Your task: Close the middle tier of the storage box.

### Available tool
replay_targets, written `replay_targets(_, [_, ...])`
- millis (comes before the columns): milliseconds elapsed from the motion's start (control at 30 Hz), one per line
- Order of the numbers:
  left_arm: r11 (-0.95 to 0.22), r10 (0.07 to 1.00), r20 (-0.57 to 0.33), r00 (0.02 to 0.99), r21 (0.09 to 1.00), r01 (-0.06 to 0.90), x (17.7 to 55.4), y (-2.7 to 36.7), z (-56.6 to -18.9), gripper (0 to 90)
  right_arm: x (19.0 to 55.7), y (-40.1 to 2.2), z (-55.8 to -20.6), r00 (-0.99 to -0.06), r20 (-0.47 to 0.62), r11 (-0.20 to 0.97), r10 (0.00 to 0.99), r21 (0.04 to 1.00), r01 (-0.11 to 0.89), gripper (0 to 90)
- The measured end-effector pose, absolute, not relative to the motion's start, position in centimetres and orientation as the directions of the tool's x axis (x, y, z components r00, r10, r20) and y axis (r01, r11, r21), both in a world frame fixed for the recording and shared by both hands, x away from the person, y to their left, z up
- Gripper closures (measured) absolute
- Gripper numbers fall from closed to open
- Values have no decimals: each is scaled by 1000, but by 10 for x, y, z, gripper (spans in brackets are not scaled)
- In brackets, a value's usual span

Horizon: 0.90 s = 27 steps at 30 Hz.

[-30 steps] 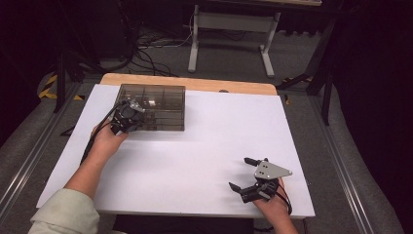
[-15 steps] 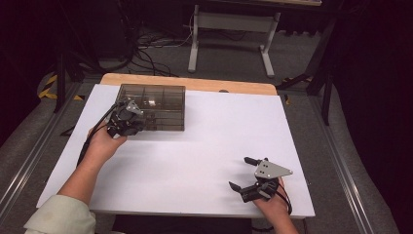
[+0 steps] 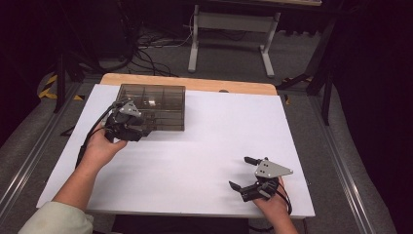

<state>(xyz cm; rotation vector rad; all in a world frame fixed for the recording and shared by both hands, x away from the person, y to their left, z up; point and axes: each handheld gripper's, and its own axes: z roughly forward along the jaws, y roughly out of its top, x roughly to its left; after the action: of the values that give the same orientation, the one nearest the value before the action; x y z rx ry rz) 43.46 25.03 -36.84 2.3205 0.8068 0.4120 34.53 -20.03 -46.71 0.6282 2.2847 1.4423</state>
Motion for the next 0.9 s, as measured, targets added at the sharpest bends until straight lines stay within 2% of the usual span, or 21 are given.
replay_targets(100, [-591, 636, 74, 768, 687, 423, 428, 250, -366, 427, 345, -201, -467, -833, -68, 379, 549, 908, 176, 5])
replay_targets(267, [-569, 620, 49, 783, 715, 406, 419, 252, -366, 261, 344, -201, -467, -833, -67, 378, 549, 909, 176, 6])
replay_targets(533, [-530, 580, 21, 815, 769, 358, 400, 259, -368, 133, 344, -201, -467, -834, -68, 378, 548, 909, 175, 6])
replay_targets(667, [-499, 570, -11, 822, 789, 357, 393, 263, -372, 26, 344, -201, -467, -833, -66, 376, 549, 910, 176, 5])
replay_targets(733, [-470, 574, -23, 818, 809, 353, 388, 267, -375, 1, 344, -201, -467, -833, -66, 377, 549, 909, 176, 6])
replay_targets(900, [-410, 591, -21, 807, 853, 323, 376, 275, -383, 0, 344, -201, -467, -833, -65, 376, 549, 910, 177, 5])
